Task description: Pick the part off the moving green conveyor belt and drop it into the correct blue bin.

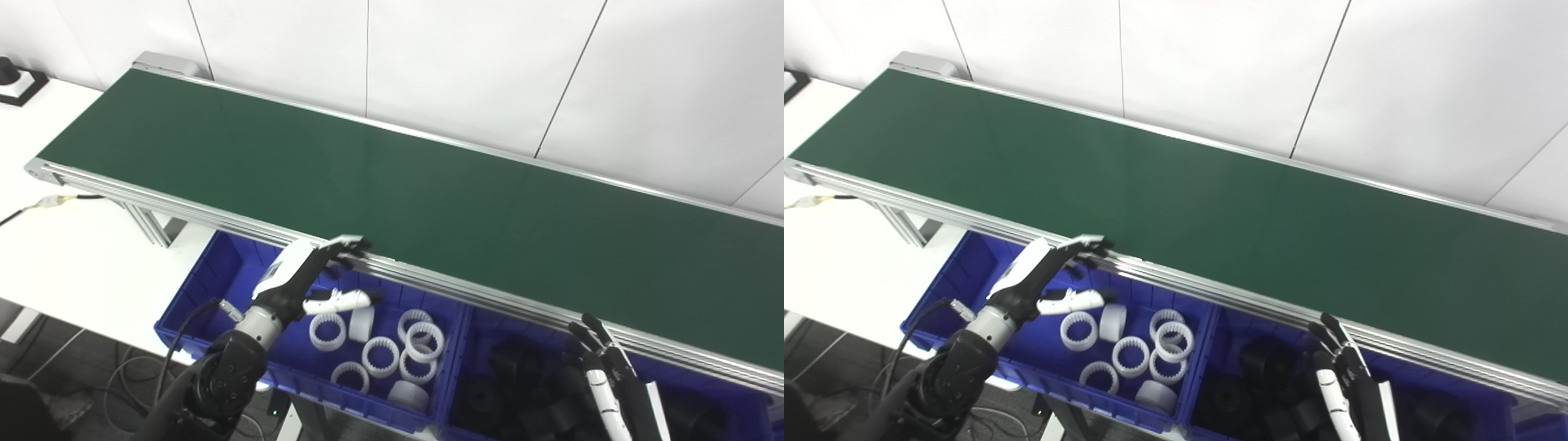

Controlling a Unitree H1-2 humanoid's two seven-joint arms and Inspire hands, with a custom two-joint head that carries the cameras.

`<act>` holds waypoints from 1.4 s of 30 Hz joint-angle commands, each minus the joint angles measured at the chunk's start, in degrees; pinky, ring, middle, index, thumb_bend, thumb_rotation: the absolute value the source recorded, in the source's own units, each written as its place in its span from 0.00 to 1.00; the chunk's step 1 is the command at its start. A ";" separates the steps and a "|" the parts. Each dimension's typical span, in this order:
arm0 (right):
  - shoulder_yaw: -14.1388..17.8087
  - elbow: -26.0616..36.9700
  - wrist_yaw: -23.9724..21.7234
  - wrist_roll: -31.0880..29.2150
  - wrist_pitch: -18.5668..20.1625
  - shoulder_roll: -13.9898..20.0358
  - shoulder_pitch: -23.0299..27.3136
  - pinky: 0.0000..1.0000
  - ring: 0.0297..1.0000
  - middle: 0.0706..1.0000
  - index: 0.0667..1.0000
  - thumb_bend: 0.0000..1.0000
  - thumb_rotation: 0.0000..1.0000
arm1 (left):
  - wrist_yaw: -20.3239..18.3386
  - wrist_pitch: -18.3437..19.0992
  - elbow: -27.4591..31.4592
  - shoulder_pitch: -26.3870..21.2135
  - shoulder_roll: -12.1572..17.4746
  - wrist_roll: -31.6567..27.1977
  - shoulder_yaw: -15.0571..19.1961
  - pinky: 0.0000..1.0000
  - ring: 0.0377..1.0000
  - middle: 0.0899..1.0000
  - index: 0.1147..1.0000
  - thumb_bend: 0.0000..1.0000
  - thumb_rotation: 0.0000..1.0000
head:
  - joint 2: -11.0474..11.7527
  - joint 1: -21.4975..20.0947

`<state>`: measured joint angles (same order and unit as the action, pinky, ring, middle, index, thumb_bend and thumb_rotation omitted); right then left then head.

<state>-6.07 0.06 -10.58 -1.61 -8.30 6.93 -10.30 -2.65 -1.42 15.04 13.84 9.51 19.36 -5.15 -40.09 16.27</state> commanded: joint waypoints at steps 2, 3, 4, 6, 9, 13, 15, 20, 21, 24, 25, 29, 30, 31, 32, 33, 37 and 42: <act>-0.05 -0.06 0.08 -0.02 -3.06 -0.50 0.95 0.76 0.81 0.84 0.89 0.45 0.71 | -0.31 -6.38 1.31 -1.61 -0.58 -4.84 -0.70 0.67 0.73 0.78 0.80 0.74 0.70 | 0.47 -0.72; -0.11 -0.38 0.11 0.09 -3.30 -0.65 0.90 0.76 0.81 0.84 0.89 0.45 0.71 | -1.23 -6.89 1.07 -2.03 -1.24 -6.84 -1.48 0.68 0.73 0.78 0.80 0.74 0.70 | 1.64 -2.28; -0.21 -0.86 0.11 0.25 -3.74 -0.78 0.91 0.76 0.81 0.84 0.89 0.45 0.71 | -1.95 -7.20 0.76 -2.39 -1.96 -8.50 -2.24 0.71 0.77 0.81 0.81 0.77 0.73 | 2.18 -2.99; -0.42 -1.90 0.25 0.85 -4.74 -0.94 1.00 0.76 0.81 0.84 0.89 0.45 0.71 | -2.86 -8.18 -0.15 -3.12 -3.09 -10.70 -3.71 0.73 0.79 0.82 0.81 0.81 0.77 | 2.78 -3.73; -0.68 -2.86 0.56 1.65 -5.77 -1.13 1.18 0.75 0.80 0.84 0.89 0.45 0.71 | -2.78 -9.22 -1.68 -3.72 -4.15 -10.90 -4.65 0.74 0.79 0.83 0.82 0.82 0.79 | 4.45 -5.83; -1.31 -4.57 1.52 3.46 -7.21 -1.80 1.45 0.74 0.80 0.84 0.88 0.44 0.71 | -1.61 -12.66 -6.98 -4.73 -7.39 -10.90 -6.07 0.69 0.76 0.80 0.81 0.82 0.82 | 5.74 -8.27; -1.44 -5.08 1.82 3.68 -7.38 -2.14 1.45 0.74 0.80 0.84 0.88 0.45 0.72 | -1.81 -14.54 -10.14 -4.95 -8.62 -13.12 -5.97 0.68 0.74 0.79 0.81 0.76 0.81 | 6.42 -9.88; -1.97 -6.29 3.13 5.53 -7.91 -3.26 1.48 0.73 0.80 0.83 0.88 0.45 0.69 | -5.01 -18.19 -20.18 -6.05 -9.68 -20.76 -5.09 0.70 0.75 0.79 0.81 0.71 0.82 | 8.21 -16.92; -2.19 -6.46 3.62 6.27 -7.92 -3.65 1.46 0.73 0.79 0.82 0.87 0.45 0.67 | -6.00 -19.36 -23.49 -6.49 -9.67 -22.57 -4.87 0.72 0.76 0.79 0.81 0.69 0.82 | 8.48 -18.50; -2.50 -6.61 4.27 7.16 -7.90 -4.03 1.47 0.72 0.78 0.81 0.87 0.44 0.64 | -7.29 -21.61 -27.26 -7.16 -9.56 -24.18 -4.46 0.73 0.76 0.79 0.80 0.68 0.82 | 8.52 -18.79; -2.76 -6.86 4.66 7.74 -7.92 -4.37 1.53 0.72 0.78 0.81 0.87 0.44 0.64 | -7.75 -22.58 -29.91 -7.47 -9.28 -24.67 -3.96 0.73 0.76 0.79 0.79 0.68 0.81 | 8.46 -22.13; -3.63 -8.20 5.74 9.35 -8.21 -5.16 1.95 0.73 0.79 0.82 0.87 0.45 0.64 | -8.70 -24.94 -37.26 -8.70 -8.34 -25.41 -2.20 0.74 0.76 0.78 0.77 0.65 0.77 | 8.08 -24.70; -3.81 -8.55 6.03 9.78 -8.20 -5.31 2.07 0.73 0.79 0.82 0.87 0.46 0.66 | -8.85 -25.18 -38.32 -9.00 -8.10 -25.39 -1.75 0.74 0.75 0.77 0.77 0.64 0.76 | 7.91 -25.18; -3.95 -8.84 6.30 10.18 -8.19 -5.43 2.17 0.73 0.79 0.82 0.87 0.46 0.66 | -8.91 -25.35 -38.89 -9.21 -7.93 -25.30 -1.37 0.74 0.74 0.76 0.76 0.63 0.76 | 7.82 -25.39; -4.02 -8.99 6.47 10.45 -8.17 -5.51 2.23 0.73 0.79 0.82 0.87 0.47 0.68 | -9.01 -25.42 -39.14 -9.31 -7.86 -25.24 -1.07 0.73 0.74 0.75 0.76 0.64 0.76 | 7.77 -25.49; -4.07 -9.07 6.59 10.58 -8.17 -5.55 2.25 0.73 0.79 0.82 0.87 0.48 0.68 | -9.14 -25.44 -39.21 -9.36 -7.88 -25.17 -0.84 0.73 0.73 0.75 0.76 0.65 0.77 | 7.77 -25.49; -4.54 -10.26 7.45 11.25 -9.14 -5.93 2.57 0.74 0.80 0.83 0.87 0.48 0.70 | -9.03 -25.44 -40.30 -9.95 -7.48 -24.00 0.12 0.72 0.73 0.74 0.74 0.65 0.74 | 7.41 -26.80; -4.99 -10.87 8.14 11.94 -9.08 -6.23 2.73 0.75 0.80 0.83 0.87 0.47 0.72 | -9.21 -25.45 -40.73 -10.10 -7.25 -23.93 0.94 0.71 0.72 0.73 0.72 0.67 0.70 | 7.31 -27.37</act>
<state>-10.72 -11.75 -3.09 10.24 -14.06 1.50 -8.36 -11.16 -24.40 -26.73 4.58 2.02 -4.71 -4.63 -32.61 -10.99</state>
